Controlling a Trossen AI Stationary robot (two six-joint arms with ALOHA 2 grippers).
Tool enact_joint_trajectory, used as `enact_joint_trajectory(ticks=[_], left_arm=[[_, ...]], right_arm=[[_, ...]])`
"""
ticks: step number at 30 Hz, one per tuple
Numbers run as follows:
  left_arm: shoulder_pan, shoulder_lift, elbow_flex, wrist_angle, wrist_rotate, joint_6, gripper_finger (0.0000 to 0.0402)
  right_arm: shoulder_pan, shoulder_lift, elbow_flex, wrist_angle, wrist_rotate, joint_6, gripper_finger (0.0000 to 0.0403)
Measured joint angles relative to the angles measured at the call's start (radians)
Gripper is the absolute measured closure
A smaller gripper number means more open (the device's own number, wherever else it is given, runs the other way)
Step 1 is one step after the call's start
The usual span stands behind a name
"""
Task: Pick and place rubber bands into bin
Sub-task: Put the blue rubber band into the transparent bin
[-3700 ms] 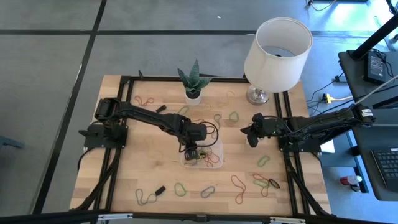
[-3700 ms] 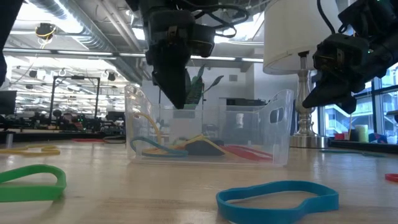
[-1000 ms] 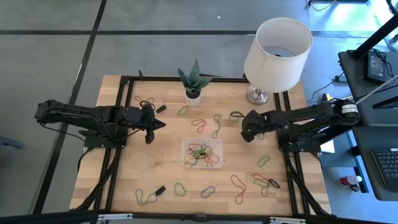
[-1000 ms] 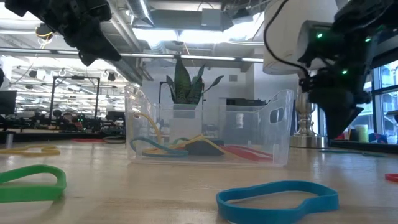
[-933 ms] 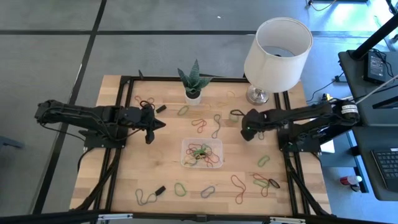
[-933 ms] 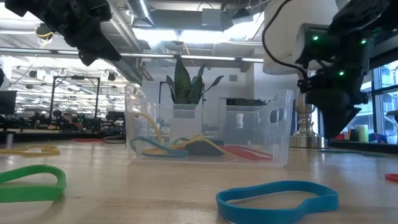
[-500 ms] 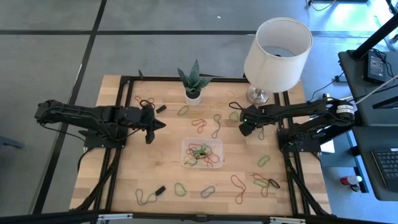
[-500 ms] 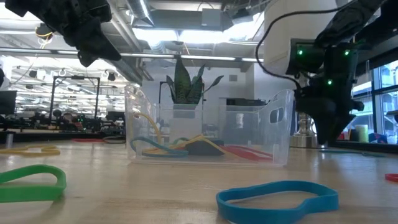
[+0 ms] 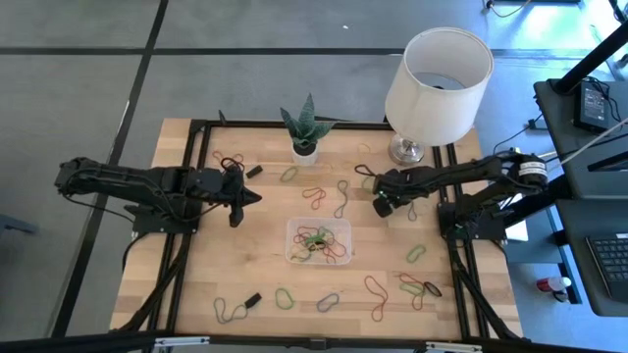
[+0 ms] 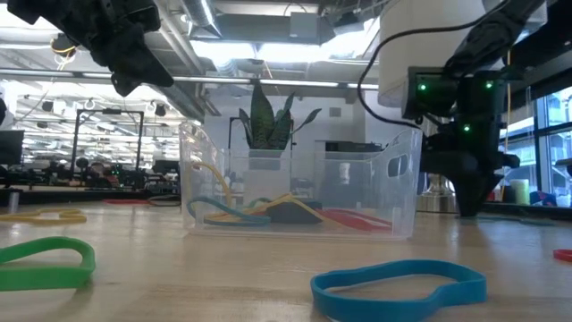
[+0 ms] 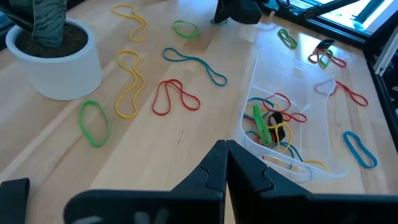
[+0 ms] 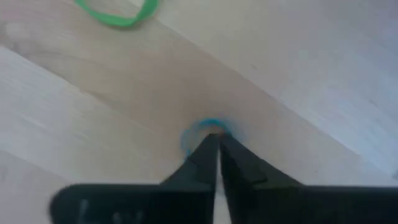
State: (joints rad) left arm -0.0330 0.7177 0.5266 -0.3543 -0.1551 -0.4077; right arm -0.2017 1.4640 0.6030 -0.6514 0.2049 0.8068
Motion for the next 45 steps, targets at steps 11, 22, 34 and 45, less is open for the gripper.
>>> enact_joint_trajectory(ticks=[11, 22, 34, 45], left_arm=[[0.0, 0.0, 0.0, 0.0, 0.045, 0.013, 0.0399], [0.0, 0.0, 0.001, -0.001, 0.045, 0.063, 0.04], [0.0, 0.0, 0.001, -0.001, 0.045, 0.055, 0.04], [0.0, 0.0, 0.001, -0.001, 0.041, 0.051, 0.0399]], right_arm=[[0.17, -0.151, 0.042, -0.144, 0.072, 0.238, 0.0401], [0.207, -0.128, 0.133, -0.189, 0.158, 0.268, 0.0388], [0.137, -0.033, 0.001, 0.001, 0.151, 0.315, 0.0311], [0.133, -0.01, -0.041, 0.096, 0.127, 0.304, 0.037]])
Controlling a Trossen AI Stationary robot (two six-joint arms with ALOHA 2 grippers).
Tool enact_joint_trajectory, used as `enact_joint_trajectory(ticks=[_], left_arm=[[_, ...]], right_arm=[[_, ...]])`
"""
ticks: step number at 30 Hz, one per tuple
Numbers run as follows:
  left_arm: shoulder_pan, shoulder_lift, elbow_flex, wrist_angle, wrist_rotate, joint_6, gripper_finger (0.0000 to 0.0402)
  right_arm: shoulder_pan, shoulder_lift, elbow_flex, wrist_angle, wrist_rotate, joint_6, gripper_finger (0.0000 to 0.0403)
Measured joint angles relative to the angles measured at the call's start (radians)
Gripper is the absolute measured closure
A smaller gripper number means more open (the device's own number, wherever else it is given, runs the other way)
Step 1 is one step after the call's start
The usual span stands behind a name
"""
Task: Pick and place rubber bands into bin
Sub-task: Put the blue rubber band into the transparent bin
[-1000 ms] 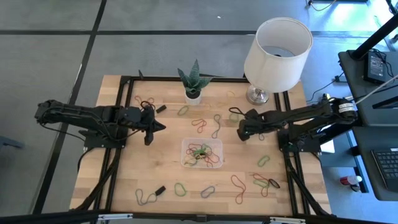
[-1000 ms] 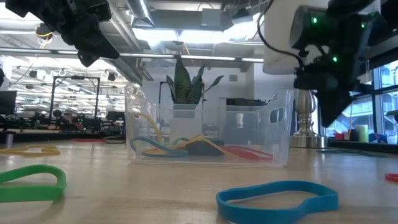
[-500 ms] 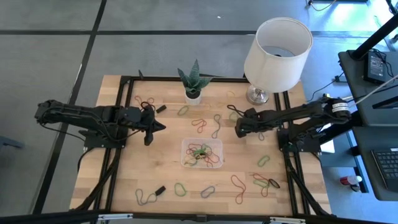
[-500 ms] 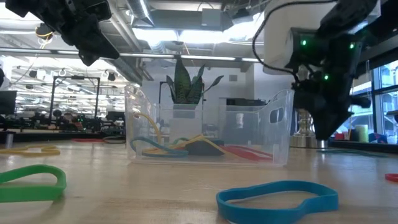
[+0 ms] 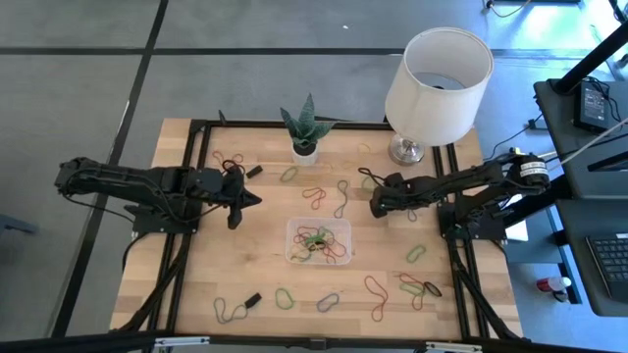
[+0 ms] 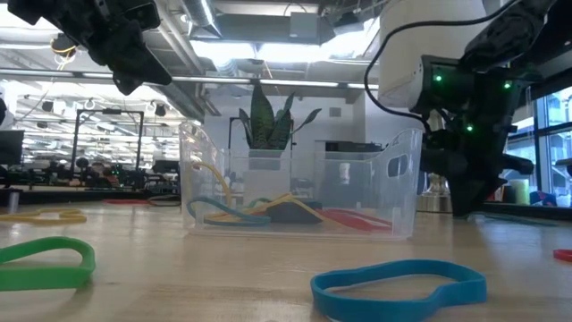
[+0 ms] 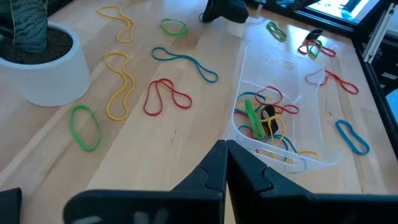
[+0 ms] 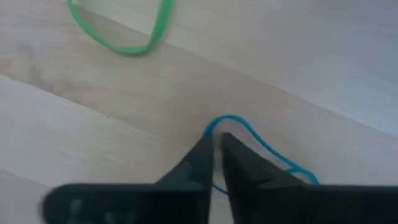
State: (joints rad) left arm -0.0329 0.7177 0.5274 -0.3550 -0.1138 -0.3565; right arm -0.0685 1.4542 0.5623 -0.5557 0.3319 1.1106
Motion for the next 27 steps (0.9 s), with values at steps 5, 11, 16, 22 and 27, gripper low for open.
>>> enact_joint_trajectory(ticks=[5, 11, 16, 22, 27], left_arm=[[0.0, 0.0, 0.0, 0.0, 0.0, 0.0, 0.04], [0.0, 0.0, 0.0, 0.0, 0.0, 0.0, 0.0399], [0.0, 0.0, 0.0, 0.0, 0.0, 0.0, 0.04], [0.001, 0.0, 0.0, 0.0, 0.0, 0.001, 0.04], [0.001, 0.0, 0.0, 0.0, 0.0, 0.001, 0.0399]], right_arm=[[0.0, -0.001, -0.001, 0.022, -0.004, -0.017, 0.0394], [0.013, -0.005, 0.03, -0.011, 0.002, -0.017, 0.0399], [0.014, -0.006, 0.06, -0.037, -0.015, -0.016, 0.0398], [0.013, -0.007, 0.067, -0.045, 0.007, 0.011, 0.0369], [0.013, -0.007, 0.067, -0.035, 0.014, 0.011, 0.0344]])
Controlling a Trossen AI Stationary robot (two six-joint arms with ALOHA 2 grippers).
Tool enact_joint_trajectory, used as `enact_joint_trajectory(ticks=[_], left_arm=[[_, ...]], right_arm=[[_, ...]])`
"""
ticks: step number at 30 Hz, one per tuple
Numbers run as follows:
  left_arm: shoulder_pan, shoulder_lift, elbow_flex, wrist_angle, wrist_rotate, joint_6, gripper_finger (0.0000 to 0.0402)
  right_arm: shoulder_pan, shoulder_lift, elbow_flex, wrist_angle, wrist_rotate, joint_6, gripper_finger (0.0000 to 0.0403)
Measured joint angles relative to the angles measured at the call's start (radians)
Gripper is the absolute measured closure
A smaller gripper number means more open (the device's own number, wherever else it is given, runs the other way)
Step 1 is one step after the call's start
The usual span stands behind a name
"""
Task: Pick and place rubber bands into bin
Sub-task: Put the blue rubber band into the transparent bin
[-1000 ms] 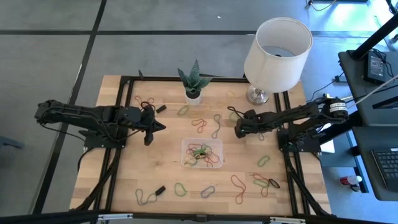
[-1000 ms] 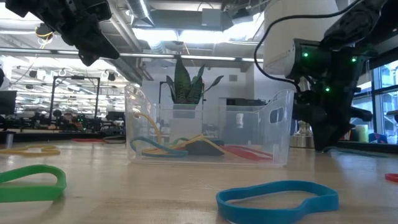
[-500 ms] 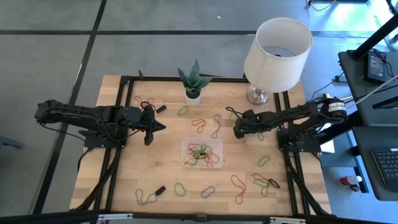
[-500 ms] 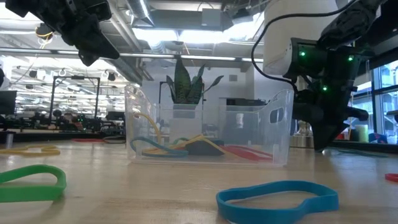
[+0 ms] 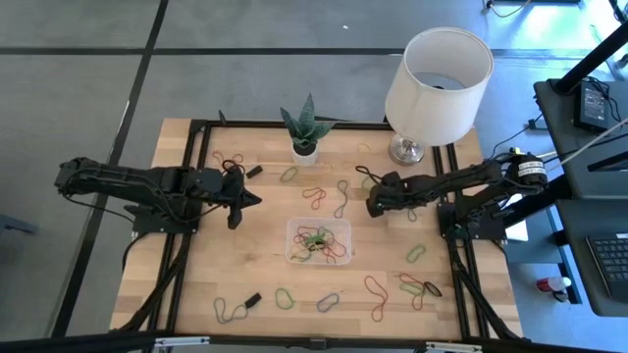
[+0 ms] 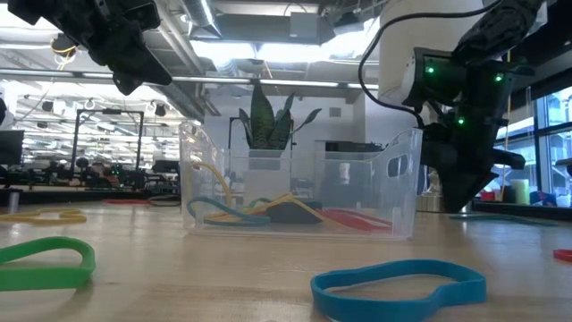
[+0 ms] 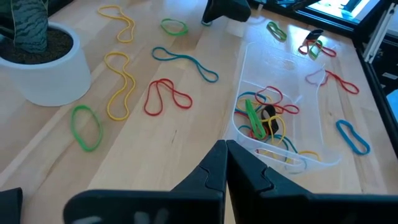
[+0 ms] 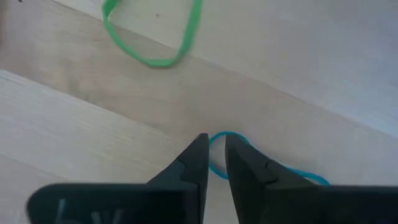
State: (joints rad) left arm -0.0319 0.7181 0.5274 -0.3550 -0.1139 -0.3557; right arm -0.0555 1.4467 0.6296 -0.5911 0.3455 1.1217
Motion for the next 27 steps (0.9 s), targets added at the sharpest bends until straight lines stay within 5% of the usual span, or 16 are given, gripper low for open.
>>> enact_joint_trajectory(ticks=[10, 19, 27], left_arm=[[0.0, 0.0, 0.0, 0.0, 0.0, 0.003, 0.0399], [0.0, 0.0, 0.0, 0.0, 0.0, 0.003, 0.0399], [0.0, 0.0, 0.0, 0.0, 0.0, 0.002, 0.0399]], right_arm=[[0.0, -0.006, -0.068, 0.064, -0.005, -0.003, 0.0324], [0.006, -0.007, -0.078, 0.116, -0.014, -0.005, 0.0395], [0.035, 0.002, -0.016, 0.095, -0.057, -0.004, 0.0399]])
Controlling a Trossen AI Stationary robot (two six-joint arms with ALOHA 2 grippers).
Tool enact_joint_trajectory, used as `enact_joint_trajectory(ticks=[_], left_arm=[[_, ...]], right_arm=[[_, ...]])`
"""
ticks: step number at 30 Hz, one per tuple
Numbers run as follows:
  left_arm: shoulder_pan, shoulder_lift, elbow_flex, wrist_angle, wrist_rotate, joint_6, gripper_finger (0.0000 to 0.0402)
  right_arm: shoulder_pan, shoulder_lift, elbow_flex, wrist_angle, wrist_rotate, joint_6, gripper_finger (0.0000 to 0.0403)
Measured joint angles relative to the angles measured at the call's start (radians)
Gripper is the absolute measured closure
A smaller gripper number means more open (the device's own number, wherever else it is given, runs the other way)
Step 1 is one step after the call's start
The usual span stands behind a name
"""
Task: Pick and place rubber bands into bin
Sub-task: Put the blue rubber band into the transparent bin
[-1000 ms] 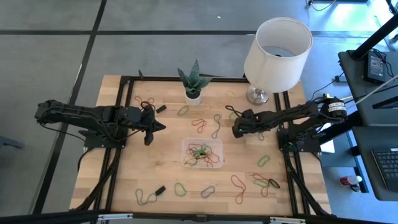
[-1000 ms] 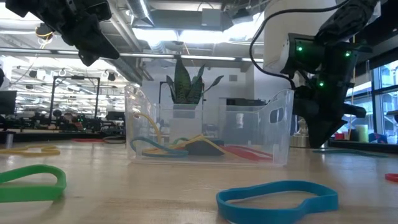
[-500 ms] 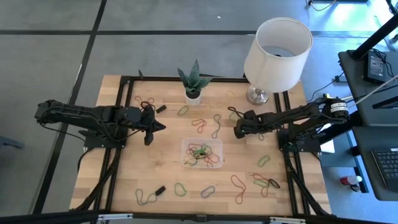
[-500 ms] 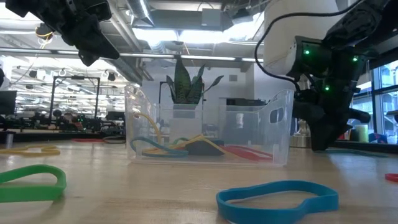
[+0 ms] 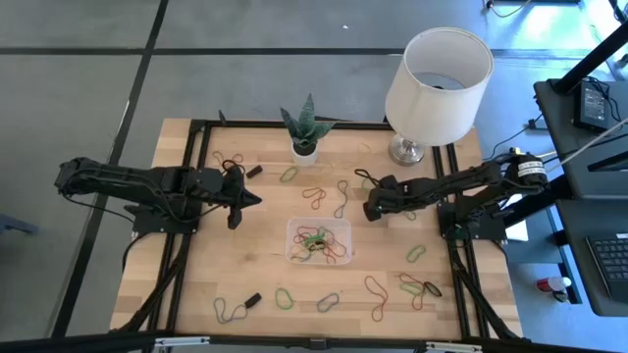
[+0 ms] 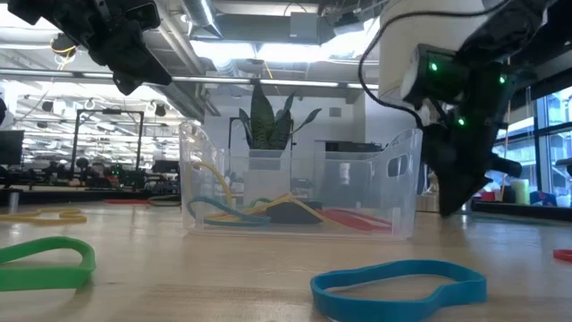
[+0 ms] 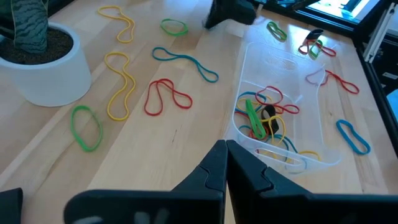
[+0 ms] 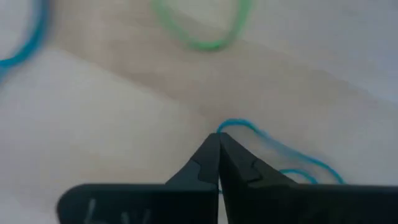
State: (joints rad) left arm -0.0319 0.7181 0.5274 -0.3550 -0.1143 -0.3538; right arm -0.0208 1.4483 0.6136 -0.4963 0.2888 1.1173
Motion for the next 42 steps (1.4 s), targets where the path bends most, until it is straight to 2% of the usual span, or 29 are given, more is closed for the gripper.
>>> enact_joint_trajectory(ticks=[5, 12, 16, 22, 32, 36, 42], left_arm=[[0.0, 0.0, 0.0, 0.0, 0.0, 0.0, 0.04], [0.0, 0.0, 0.0, 0.0, 0.0, 0.0, 0.0399], [0.0, 0.0, 0.0, 0.0, 0.0, 0.001, 0.0401], [0.0, 0.0, 0.0, 0.0, 0.0, 0.001, 0.0399], [0.0, 0.0, 0.0, 0.0, 0.0, -0.002, 0.0399], [0.0, 0.0, 0.0, 0.0, 0.0, -0.003, 0.0401], [0.0, 0.0, 0.0, 0.0, 0.0, -0.003, 0.04]], right_arm=[[0.005, -0.001, 0.099, -0.081, 0.014, -0.077, 0.0401], [0.011, -0.003, 0.256, -0.242, 0.101, -0.153, 0.0401], [0.011, -0.003, 0.287, -0.286, 0.105, -0.167, 0.04], [0.01, -0.003, 0.208, -0.253, 0.053, -0.104, 0.0378], [0.01, -0.003, 0.021, 0.04, -0.002, -0.102, 0.032], [0.01, -0.003, -0.024, 0.075, -0.066, -0.092, 0.032], [0.019, 0.013, -0.055, 0.082, -0.054, -0.072, 0.0344]])
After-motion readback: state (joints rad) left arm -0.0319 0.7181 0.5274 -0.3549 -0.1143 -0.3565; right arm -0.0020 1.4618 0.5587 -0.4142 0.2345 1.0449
